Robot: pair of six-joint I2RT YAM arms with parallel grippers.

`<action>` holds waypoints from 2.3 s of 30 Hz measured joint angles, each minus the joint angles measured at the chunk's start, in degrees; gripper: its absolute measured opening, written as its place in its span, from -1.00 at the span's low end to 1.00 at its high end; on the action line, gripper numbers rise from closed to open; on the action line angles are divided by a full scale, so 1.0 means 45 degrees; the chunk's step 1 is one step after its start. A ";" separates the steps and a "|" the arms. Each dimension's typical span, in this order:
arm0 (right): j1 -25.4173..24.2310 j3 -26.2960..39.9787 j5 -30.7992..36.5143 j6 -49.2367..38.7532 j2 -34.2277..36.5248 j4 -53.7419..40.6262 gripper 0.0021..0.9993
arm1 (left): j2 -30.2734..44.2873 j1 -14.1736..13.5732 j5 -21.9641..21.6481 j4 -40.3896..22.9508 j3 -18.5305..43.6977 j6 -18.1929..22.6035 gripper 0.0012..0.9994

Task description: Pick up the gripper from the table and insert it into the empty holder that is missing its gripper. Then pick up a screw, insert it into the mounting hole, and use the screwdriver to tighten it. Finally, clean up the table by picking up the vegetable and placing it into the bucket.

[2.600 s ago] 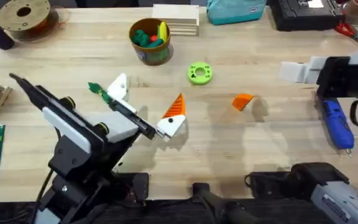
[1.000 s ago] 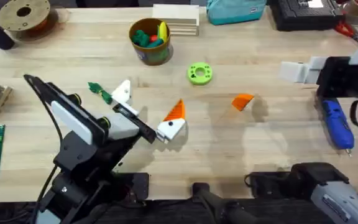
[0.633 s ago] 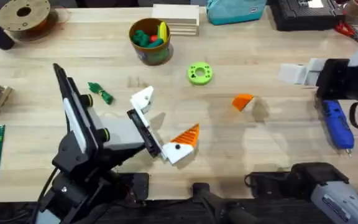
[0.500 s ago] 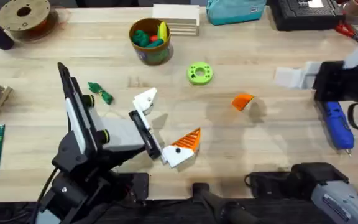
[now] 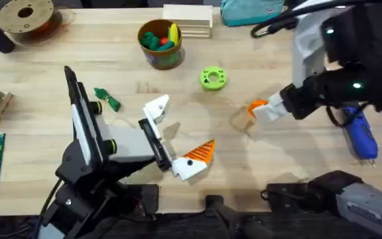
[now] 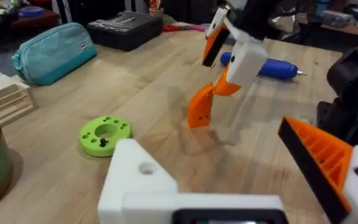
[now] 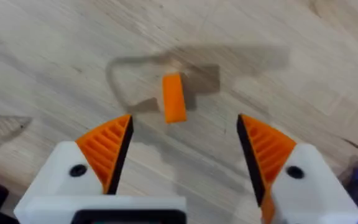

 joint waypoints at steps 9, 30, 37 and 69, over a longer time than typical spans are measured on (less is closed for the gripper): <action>0.0000 0.0000 0.0140 -0.0092 0.1581 0.0527 0.98 | -0.0002 0.0000 0.0000 0.0000 0.0000 0.0000 0.97; -0.0101 0.0870 -0.0329 -0.0056 0.1597 -0.0470 -0.97 | -0.0001 0.0000 0.0185 0.0000 0.0000 -0.0005 0.97; -0.2901 -0.0505 -0.7000 0.1775 0.0047 0.4140 -0.97 | 0.0000 0.0000 0.0185 -0.0003 0.0000 -0.0008 0.97; 0.0502 -0.2118 -1.8525 1.1381 0.6631 1.2184 -0.97 | -0.0002 0.0000 0.0189 0.0010 0.0000 -0.1580 0.97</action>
